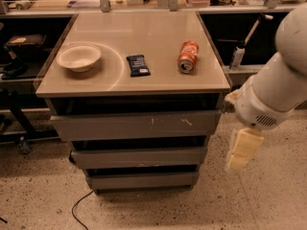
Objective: Open bottom drawer
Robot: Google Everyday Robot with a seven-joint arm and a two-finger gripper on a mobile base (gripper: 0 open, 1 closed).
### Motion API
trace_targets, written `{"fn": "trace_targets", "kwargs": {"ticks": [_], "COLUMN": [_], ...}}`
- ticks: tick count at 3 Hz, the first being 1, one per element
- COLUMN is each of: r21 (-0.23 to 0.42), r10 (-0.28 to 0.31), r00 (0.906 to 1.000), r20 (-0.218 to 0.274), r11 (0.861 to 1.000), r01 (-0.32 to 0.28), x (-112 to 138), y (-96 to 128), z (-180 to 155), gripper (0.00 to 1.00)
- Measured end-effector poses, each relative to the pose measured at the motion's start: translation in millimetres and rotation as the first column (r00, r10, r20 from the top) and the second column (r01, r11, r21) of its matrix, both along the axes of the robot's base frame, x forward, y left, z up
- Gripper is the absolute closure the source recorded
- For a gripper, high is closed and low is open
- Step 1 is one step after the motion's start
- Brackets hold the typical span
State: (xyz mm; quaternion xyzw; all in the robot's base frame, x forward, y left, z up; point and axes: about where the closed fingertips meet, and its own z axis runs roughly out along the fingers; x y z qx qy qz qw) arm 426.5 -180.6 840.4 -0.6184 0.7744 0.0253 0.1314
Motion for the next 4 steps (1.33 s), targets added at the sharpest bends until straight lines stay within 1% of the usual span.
{"fn": "trace_targets", "kwargs": {"ticks": [1, 2, 3, 4], "r21": [0.011, 0.011, 0.035, 0.021], "r10": [0.042, 0.042, 0.049, 0.06], "r00": [0.9982, 0.9981, 0.9968, 0.9945], "r20": [-0.044, -0.044, -0.064, -0.086], "r11": [0.999, 0.999, 0.998, 0.998], "r01": [-0.041, -0.041, -0.046, -0.058], "x": [1, 1, -1, -3], "y": [20, 20, 25, 37], "z": [-76, -76, -106, -175], "gripper": [0.0, 0.0, 0.0, 0.0]}}
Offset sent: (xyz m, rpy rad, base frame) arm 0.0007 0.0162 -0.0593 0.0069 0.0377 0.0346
